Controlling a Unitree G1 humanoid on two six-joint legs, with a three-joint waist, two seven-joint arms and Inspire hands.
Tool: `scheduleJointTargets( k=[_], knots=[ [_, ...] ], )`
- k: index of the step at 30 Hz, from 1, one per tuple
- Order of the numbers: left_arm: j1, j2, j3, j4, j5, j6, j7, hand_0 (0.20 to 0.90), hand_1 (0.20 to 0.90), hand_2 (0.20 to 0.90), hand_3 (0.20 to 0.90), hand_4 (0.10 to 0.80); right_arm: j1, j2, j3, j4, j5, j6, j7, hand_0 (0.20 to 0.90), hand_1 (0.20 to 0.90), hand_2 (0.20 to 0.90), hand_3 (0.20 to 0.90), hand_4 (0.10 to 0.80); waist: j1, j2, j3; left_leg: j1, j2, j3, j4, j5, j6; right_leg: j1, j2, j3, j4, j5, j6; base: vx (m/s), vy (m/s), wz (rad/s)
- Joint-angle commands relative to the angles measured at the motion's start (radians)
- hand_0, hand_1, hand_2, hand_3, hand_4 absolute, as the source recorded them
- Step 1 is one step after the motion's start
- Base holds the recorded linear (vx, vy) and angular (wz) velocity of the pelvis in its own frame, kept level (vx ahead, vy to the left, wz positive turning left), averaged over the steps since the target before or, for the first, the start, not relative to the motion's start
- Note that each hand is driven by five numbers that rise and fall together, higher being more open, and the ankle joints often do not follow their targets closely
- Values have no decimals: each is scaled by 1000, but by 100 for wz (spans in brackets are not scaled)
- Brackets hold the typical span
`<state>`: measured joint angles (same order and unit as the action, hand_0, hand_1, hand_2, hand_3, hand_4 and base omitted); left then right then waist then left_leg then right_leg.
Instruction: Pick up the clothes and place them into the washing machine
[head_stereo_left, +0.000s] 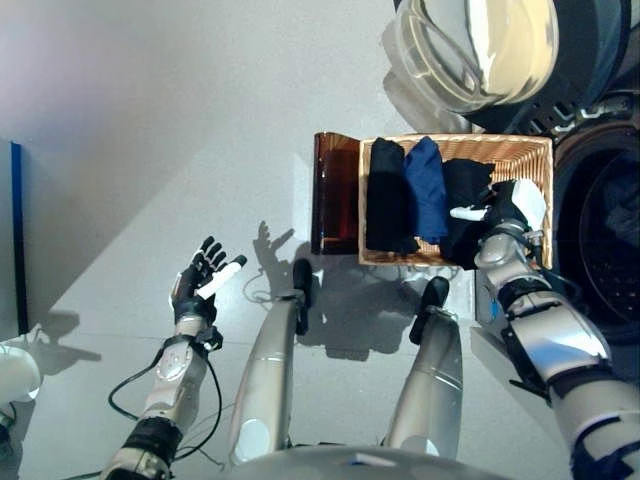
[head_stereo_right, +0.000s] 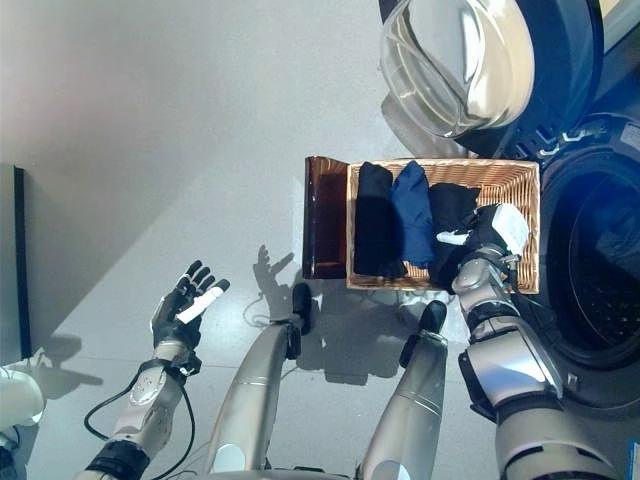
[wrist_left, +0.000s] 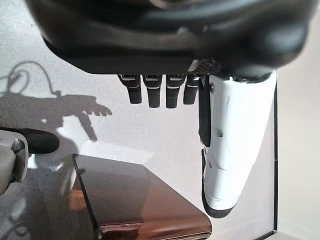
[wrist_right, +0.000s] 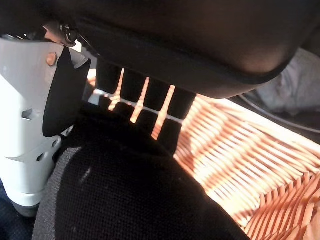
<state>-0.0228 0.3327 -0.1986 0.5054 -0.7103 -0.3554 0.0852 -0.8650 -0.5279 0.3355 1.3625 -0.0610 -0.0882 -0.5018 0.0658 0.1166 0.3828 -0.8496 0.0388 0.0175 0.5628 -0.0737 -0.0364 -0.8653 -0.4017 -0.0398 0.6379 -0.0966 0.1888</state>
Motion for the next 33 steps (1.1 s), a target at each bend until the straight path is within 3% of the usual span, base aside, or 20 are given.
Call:
scheduleJointTargets(
  k=[1,6,7,8,9,11,12,17,20,24,30,33],
  knots=[
    [65,75,85,-33,17,-84,9,900,900,900,900,800,40,-41,-40,-47,67,-52,-46,200,200,200,200,300,-8,-8,-67,98,48,-29,-27,-55,-80,43,-2,40,-140,189,3,45,-20,-1],
    [54,66,93,-10,17,-85,19,900,900,900,900,800,121,-27,-154,-147,277,-140,-26,200,200,200,200,300,-29,-21,-72,145,54,-28,-95,-33,-87,86,6,26,-192,204,9,41,-37,-2],
    [55,62,100,-12,18,-84,24,900,900,900,900,800,166,-13,-227,-196,419,-194,4,200,200,200,200,300,-37,-25,-73,154,54,-31,-104,-27,-90,101,6,21,-205,206,11,30,-44,-4],
    [55,63,99,-12,18,-84,24,900,900,900,900,800,168,-13,-228,-197,419,-194,4,200,200,200,200,300,-36,-26,-72,155,54,-31,-105,-27,-90,102,6,21,-205,206,11,29,-36,-5],
    [61,60,102,-22,8,-86,22,900,900,900,900,800,197,0,-305,-209,572,-240,41,200,200,200,200,300,-42,-26,-72,161,54,-33,-107,-29,-91,107,6,21,-205,203,12,14,-17,-4],
    [65,60,99,-26,2,-83,21,900,900,900,900,800,206,3,-340,-201,635,-256,58,200,200,200,200,300,-41,-26,-73,160,54,-32,-102,-32,-91,109,6,20,-204,201,12,16,-13,-6],
    [70,58,100,-26,-6,-77,12,900,900,900,900,800,218,14,-410,-191,772,-294,99,200,200,200,200,300,-44,-22,-77,159,54,-34,-94,-39,-91,107,5,20,-198,196,12,15,-2,-4],
    [67,52,92,-16,-19,-67,1,900,900,900,900,800,222,29,-498,-182,985,-348,174,200,200,200,200,300,-46,-15,-83,157,57,-31,-83,-49,-91,101,3,22,-188,188,13,3,1,-1],
    [69,38,85,-13,-42,-53,-12,900,900,900,900,800,224,75,-615,-224,1277,-418,286,200,200,200,200,300,-52,-6,-84,153,60,-29,-70,-60,-91,94,2,28,-179,178,16,0,0,0],
    [72,29,79,-9,-58,-46,-15,900,900,900,900,800,220,101,-696,-242,1460,-468,351,200,200,200,200,300,-54,3,-84,150,61,-28,-59,-68,-90,89,2,34,-166,170,17,1,2,-1],
    [73,27,77,-7,-62,-46,-12,900,900,900,900,800,210,104,-727,-241,1499,-500,342,200,200,200,200,300,-55,6,-86,147,60,-26,-56,-70,-89,87,2,34,-166,170,18,0,0,0],
    [73,27,58,-5,-68,-50,0,900,900,900,900,800,153,79,-809,-252,1599,-589,312,200,200,200,200,300,-54,19,-91,135,56,-25,-36,-79,-88,76,-1,41,-145,160,20,-12,2,-2]
  ],
)
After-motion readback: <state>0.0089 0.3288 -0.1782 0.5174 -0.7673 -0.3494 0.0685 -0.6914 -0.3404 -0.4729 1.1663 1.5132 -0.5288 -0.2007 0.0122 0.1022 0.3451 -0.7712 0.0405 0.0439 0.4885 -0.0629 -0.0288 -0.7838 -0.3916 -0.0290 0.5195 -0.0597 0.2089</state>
